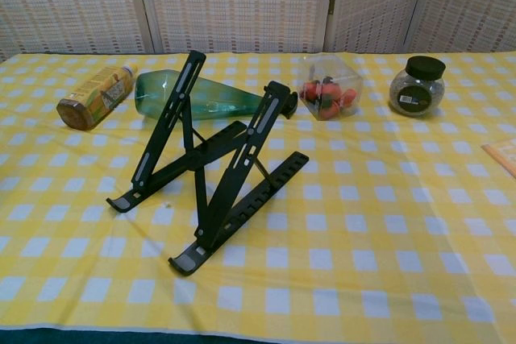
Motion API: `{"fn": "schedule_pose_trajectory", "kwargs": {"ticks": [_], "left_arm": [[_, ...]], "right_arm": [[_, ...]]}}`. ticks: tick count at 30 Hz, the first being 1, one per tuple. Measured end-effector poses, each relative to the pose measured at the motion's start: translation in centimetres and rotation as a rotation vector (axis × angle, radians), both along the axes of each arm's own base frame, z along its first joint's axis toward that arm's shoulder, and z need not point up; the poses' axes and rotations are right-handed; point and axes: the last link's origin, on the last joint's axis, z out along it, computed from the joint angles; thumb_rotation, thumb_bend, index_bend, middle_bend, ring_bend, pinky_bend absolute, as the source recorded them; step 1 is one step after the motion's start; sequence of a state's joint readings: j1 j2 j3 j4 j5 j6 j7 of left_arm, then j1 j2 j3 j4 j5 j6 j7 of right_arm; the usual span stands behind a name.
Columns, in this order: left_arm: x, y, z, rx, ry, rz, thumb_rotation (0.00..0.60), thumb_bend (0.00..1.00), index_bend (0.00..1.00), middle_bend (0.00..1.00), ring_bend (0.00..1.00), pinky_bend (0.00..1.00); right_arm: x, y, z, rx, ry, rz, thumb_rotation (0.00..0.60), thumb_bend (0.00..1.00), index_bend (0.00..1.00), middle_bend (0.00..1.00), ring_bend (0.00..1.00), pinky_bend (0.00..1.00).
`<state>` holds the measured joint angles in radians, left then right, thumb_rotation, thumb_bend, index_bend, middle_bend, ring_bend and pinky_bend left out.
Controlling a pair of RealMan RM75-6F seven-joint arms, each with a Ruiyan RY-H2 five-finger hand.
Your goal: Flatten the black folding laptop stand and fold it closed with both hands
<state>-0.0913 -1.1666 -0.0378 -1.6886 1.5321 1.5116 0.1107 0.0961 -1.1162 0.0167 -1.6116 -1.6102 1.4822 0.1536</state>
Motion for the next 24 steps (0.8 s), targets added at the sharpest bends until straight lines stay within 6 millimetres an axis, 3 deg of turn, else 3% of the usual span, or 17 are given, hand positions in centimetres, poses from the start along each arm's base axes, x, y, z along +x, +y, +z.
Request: {"fn": "schedule_pose_trajectory", "kwargs": {"ticks": [14, 24], "left_arm": [[0.2, 0.0, -0.1, -0.008, -0.01, -0.007, 0.6, 0.35, 0.05, 0.0, 0.0, 0.0], [0.3, -0.2, -0.1, -0.014, -0.016, -0.014, 0.6, 0.35, 0.06, 0.0, 0.0, 0.0]], "right_arm": [[0.6, 0.0, -0.4, 0.051, -0.046, 0.027, 0.6, 0.37, 0.0, 0.02, 0.03, 0.01], [1.1, -0.3, -1.9, 0.13, -0.09, 0.04, 0.6, 0.37, 0.0, 0.02, 0.04, 0.01]]}}
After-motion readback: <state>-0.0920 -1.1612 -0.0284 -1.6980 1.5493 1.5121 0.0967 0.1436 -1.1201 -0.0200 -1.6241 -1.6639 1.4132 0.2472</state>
